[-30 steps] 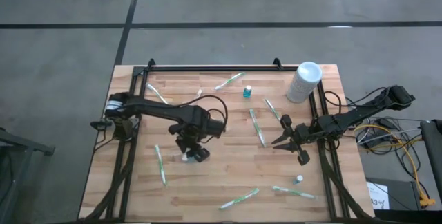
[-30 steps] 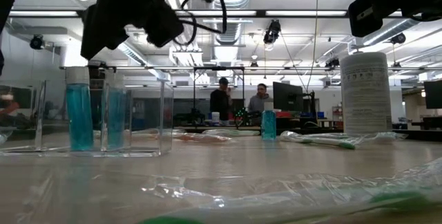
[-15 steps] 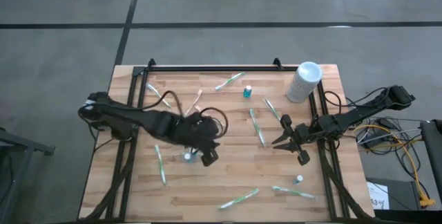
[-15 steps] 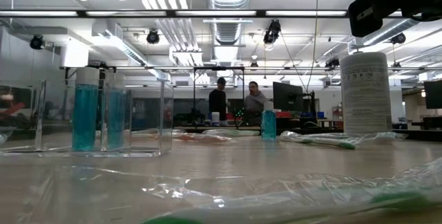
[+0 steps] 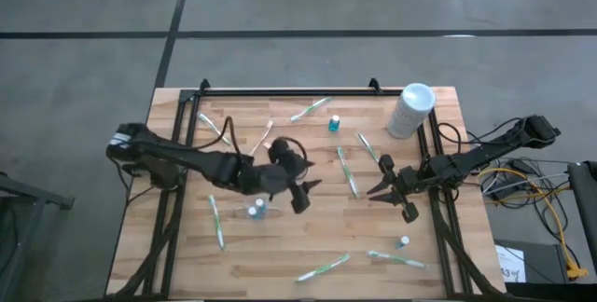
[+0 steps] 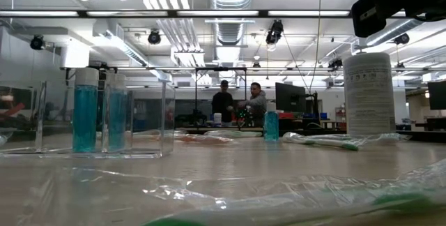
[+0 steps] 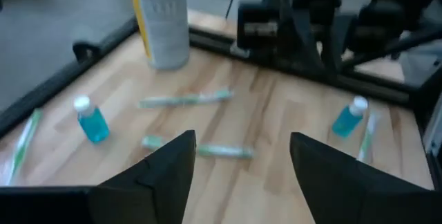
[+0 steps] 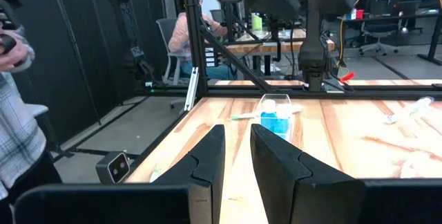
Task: Pick & Place toothbrushing station
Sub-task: Put the blue mouthwash into the transparent organizer
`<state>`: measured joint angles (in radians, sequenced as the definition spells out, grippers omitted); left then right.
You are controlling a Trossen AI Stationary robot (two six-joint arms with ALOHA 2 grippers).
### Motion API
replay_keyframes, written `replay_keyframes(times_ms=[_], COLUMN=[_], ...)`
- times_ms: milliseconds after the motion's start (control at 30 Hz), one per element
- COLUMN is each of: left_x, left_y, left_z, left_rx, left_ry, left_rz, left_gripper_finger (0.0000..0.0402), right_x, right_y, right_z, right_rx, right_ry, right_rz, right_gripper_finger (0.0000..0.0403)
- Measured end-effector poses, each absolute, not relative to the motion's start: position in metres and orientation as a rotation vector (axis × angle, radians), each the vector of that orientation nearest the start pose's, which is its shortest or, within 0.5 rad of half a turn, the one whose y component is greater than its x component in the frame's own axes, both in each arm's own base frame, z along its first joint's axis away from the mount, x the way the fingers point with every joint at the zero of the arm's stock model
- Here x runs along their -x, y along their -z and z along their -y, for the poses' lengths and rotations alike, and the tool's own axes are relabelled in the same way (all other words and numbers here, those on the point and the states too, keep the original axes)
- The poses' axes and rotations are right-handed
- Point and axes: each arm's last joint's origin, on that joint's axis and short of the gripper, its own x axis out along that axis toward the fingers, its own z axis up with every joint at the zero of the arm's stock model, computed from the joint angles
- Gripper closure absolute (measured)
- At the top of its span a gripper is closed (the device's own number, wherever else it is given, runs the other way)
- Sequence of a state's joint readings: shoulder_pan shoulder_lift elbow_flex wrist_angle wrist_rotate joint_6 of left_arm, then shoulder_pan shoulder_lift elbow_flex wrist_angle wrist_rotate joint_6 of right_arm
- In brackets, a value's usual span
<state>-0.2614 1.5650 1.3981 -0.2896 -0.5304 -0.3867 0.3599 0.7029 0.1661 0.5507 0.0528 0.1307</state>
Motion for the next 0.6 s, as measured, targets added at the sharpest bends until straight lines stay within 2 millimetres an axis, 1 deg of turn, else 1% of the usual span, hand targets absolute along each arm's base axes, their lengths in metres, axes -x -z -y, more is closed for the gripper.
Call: replay_keyframes(times_ms=[67, 167, 267, 367, 467, 600], left_x=[-0.345, -0.346, -0.342, -0.335, -0.321, -0.292], left_y=[-0.343, -0.342, -0.342, -0.338, -0.340, -0.343], left_z=[0.065, 0.038, 0.008, -0.016, -0.029, -0.030], left_rx=[0.180, 0.157, 0.163, 0.167, 0.133, 0.072], left_ry=[-0.325, -0.263, -0.197, -0.169, -0.153, -0.151], left_rz=[-0.354, -0.344, -0.351, -0.371, -0.361, -0.334], left_gripper_finger=[0.0160, 0.0160, 0.0160, 0.0161, 0.0161, 0.0160], right_x=[-0.147, -0.147, -0.147, -0.147, -0.147, -0.147], right_y=[-0.202, -0.202, -0.202, -0.202, -0.202, -0.202], right_z=[-0.054, -0.054, -0.054, -0.054, -0.054, -0.054], right_rx=[-0.132, -0.132, -0.133, -0.133, -0.132, -0.132], right_ry=[-0.308, -0.307, -0.307, -0.307, -0.307, -0.307], right_rz=[-0.007, -0.006, -0.006, -0.006, -0.006, -0.007], right_gripper_finger=[0.0335, 0.0335, 0.0335, 0.0335, 0.0335, 0.0335])
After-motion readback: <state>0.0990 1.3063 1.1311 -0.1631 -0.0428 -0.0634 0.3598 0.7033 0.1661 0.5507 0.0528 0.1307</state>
